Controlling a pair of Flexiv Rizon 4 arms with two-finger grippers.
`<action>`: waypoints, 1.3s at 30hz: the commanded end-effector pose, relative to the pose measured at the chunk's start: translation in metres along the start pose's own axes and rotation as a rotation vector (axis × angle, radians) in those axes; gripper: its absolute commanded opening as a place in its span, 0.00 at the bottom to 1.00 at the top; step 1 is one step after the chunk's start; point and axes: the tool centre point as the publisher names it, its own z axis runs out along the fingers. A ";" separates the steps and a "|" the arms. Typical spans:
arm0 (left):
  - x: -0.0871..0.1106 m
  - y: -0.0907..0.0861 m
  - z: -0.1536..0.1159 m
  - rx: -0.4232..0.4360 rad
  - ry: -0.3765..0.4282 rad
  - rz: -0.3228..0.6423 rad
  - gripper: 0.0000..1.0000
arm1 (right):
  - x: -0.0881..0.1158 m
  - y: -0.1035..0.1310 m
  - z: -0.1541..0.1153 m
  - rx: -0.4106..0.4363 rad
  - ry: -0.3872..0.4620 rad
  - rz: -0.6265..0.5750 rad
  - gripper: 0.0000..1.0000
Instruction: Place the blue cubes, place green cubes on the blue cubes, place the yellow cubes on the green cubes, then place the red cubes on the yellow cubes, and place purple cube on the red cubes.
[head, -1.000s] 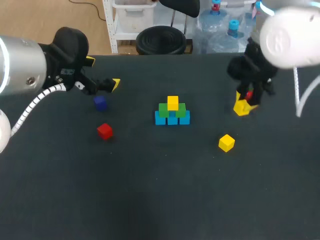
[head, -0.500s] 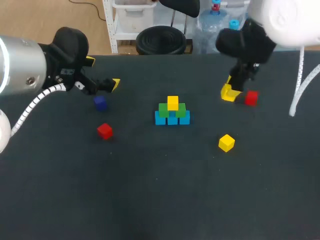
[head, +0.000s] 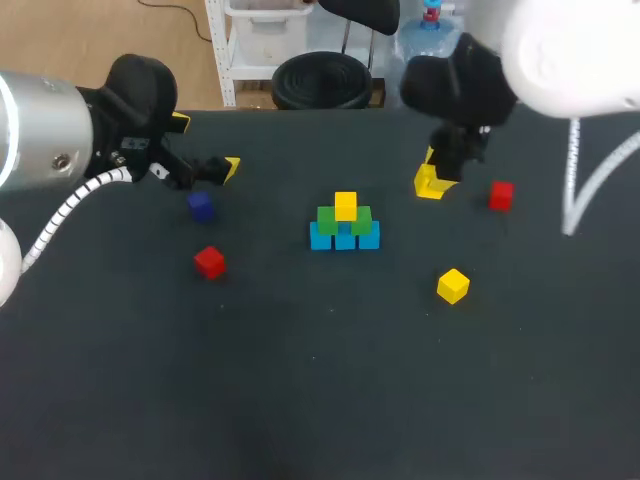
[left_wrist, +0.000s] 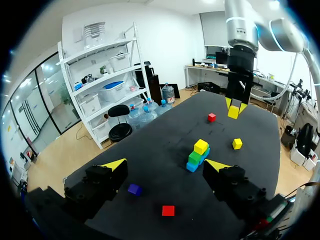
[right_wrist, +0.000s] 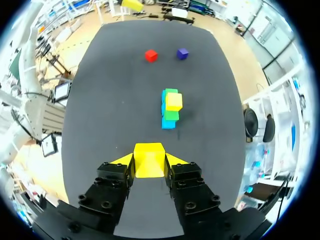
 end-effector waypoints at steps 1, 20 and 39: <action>0.001 0.001 0.000 0.005 -0.004 0.001 1.00 | -0.014 -0.016 0.003 -0.079 0.038 -0.026 0.00; 0.001 0.001 0.000 0.005 -0.004 0.001 1.00 | -0.042 -0.030 0.040 -0.118 0.148 -0.015 0.00; 0.001 0.001 0.000 0.005 -0.004 0.001 1.00 | -0.042 -0.032 0.066 -0.132 0.222 -0.031 0.00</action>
